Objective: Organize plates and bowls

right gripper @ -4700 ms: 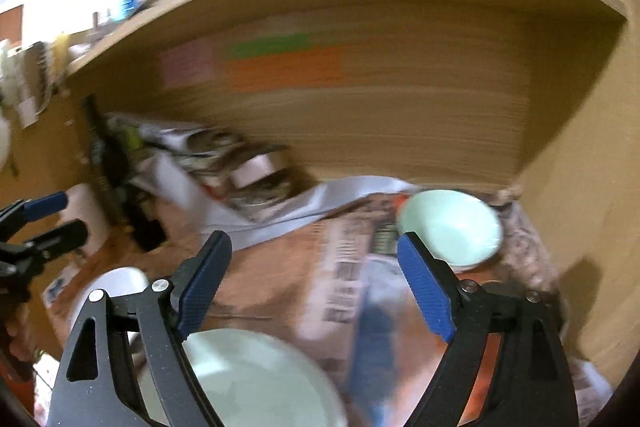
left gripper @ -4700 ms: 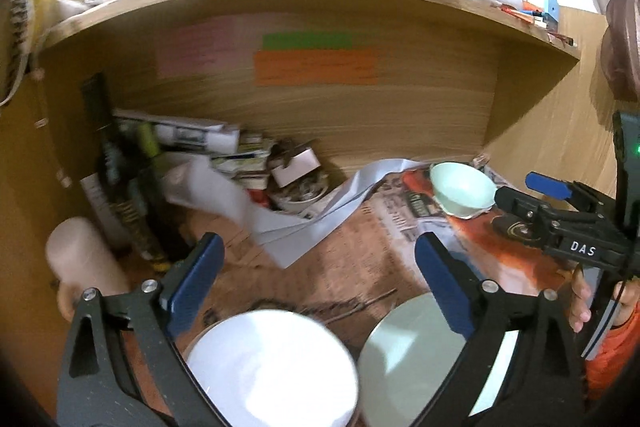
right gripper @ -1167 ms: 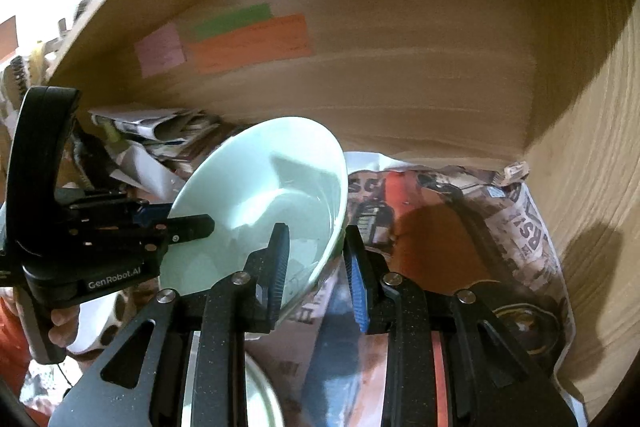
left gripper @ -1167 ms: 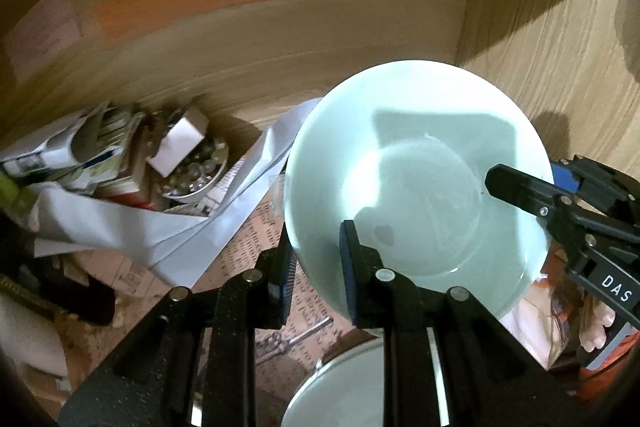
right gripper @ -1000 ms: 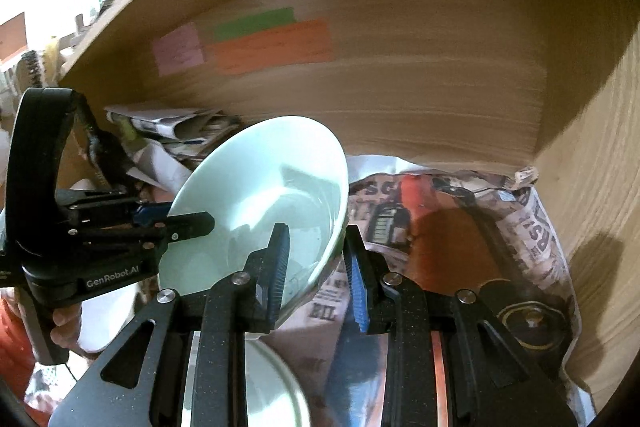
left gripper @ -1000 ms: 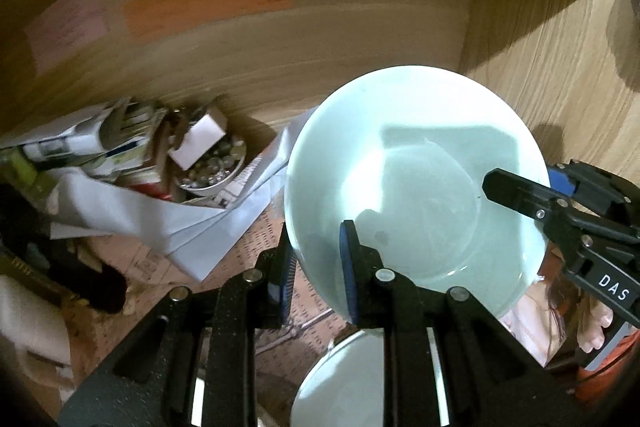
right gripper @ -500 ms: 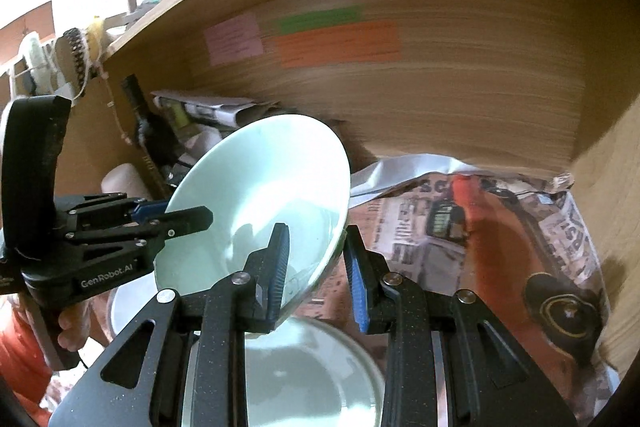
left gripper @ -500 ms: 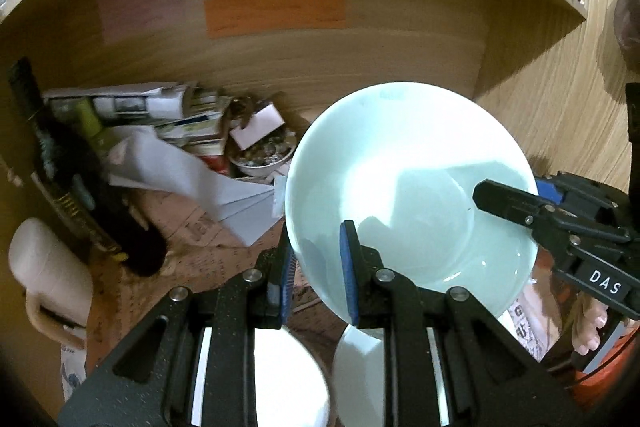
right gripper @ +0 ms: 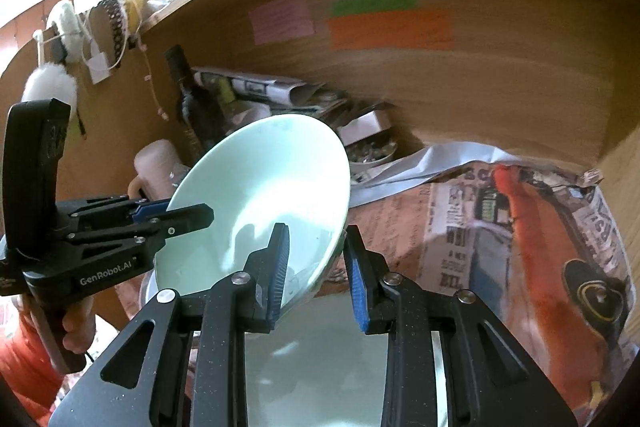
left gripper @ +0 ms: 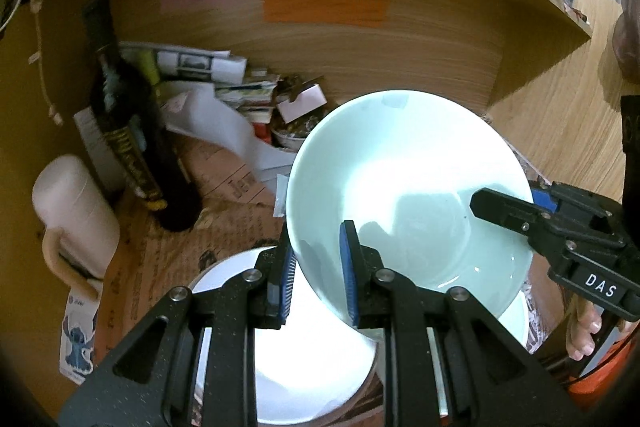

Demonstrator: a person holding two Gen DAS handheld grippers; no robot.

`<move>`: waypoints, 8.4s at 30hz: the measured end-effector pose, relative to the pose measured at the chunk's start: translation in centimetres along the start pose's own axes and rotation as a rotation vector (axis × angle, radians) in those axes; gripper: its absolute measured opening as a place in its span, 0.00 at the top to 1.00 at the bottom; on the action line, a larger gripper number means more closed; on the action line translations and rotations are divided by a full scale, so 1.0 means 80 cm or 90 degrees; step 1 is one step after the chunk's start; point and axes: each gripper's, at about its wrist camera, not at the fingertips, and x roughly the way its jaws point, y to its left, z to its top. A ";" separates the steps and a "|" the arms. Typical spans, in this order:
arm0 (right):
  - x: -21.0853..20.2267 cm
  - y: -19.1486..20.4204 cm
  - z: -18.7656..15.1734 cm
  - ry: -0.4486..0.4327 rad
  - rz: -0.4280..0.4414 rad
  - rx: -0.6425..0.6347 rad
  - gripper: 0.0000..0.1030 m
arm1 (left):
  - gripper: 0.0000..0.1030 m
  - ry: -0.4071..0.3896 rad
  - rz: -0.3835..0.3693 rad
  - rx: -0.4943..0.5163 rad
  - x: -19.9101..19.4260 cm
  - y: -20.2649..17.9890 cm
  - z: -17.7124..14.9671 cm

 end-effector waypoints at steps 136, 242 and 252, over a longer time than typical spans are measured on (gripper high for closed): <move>0.108 0.072 -0.050 0.170 0.037 -0.005 0.66 | 0.51 0.063 0.034 -0.146 0.007 0.076 -0.106; -0.107 -0.022 -0.074 -0.073 -0.115 0.019 0.31 | 0.30 -0.118 -0.033 -0.001 -0.062 -0.088 -0.087; -0.167 0.000 -0.069 -0.184 -0.100 0.016 0.18 | 0.06 -0.284 0.015 0.013 -0.141 -0.102 -0.092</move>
